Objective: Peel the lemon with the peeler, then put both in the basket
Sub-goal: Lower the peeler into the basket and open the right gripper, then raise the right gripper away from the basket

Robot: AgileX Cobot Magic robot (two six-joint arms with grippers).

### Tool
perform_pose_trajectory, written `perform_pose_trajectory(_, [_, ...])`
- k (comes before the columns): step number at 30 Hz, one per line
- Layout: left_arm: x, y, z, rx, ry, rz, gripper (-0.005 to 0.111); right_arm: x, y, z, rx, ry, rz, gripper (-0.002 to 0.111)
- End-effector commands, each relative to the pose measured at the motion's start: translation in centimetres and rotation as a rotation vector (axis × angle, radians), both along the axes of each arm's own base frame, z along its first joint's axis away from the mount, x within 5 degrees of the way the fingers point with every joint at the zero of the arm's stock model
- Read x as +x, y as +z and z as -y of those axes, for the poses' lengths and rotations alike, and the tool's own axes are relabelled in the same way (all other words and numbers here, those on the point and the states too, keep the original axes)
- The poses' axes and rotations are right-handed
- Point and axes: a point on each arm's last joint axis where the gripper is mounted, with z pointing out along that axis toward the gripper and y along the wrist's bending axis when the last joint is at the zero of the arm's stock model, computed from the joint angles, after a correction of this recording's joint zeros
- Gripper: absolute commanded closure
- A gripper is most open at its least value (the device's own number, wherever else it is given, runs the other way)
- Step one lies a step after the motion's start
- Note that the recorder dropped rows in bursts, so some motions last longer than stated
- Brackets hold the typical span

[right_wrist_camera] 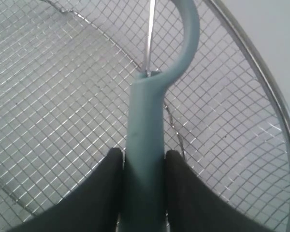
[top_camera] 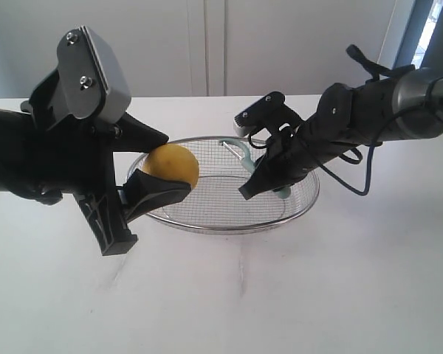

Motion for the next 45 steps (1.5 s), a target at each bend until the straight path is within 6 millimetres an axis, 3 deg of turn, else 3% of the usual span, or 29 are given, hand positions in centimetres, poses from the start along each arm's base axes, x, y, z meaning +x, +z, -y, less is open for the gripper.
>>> perform_pose_trajectory(1, [-0.2,0.2,0.0,-0.022,-0.002,-0.017,0.107,0.2,-0.2,-0.1,-0.005,0.004,0.013,0.108])
perform_pose_trajectory(14, [-0.2,0.2,0.0,-0.022,-0.002,-0.017,0.107,0.4,-2.0,-0.2,-0.017,0.001,-0.02,0.106])
perform_pose_trajectory(17, [-0.2,0.2,0.0,-0.022,-0.002,-0.017,0.107,0.5,-2.7,-0.2,-0.024,0.0,-0.034,0.09])
perform_pose_trajectory(19, [-0.2,0.2,0.0,-0.022,-0.002,-0.017,0.107,0.6,-2.4,-0.3,-0.02,0.0,-0.032,0.07])
perform_pose_trajectory(23, [-0.2,0.2,0.0,-0.022,-0.002,-0.017,0.107,0.6,-1.4,-0.3,-0.01,-0.001,-0.005,0.048])
perform_pose_trajectory(26, [-0.2,0.2,0.0,-0.022,-0.002,-0.017,0.107,0.2,2.3,-0.1,0.028,-0.004,0.074,0.044])
perform_pose_trajectory(28, [-0.2,0.2,0.0,-0.022,-0.002,-0.017,0.107,-0.6,5.9,0.2,0.062,-0.001,0.15,0.045])
perform_pose_trajectory(29, [-0.2,0.2,0.0,-0.022,-0.002,-0.017,0.107,-1.6,8.7,0.5,0.092,0.0,0.192,0.045])
perform_pose_trajectory(32, [-0.2,0.2,0.0,-0.023,-0.003,-0.02,0.107,-4.4,13.3,1.3,0.153,-0.005,0.19,0.047])
perform_pose_trajectory(36, [-0.3,0.2,0.0,-0.044,0.01,-0.047,0.107,-10.3,18.8,3.2,0.185,0.046,0.137,0.104])
perform_pose_trajectory(38, [-0.3,0.2,0.1,-0.057,0.017,-0.072,0.107,-12.8,19.8,4.1,0.165,0.07,0.079,0.108])
perform_pose_trajectory(40, [-0.3,0.2,0.1,-0.074,0.034,-0.102,0.107,-14.0,20.3,4.7,0.198,0.04,0.12,0.108])
perform_pose_trajectory(45, [-0.1,0.2,0.0,-0.068,0.054,-0.089,0.107,-14.6,20.4,5.1,0.233,-0.003,0.159,0.108])
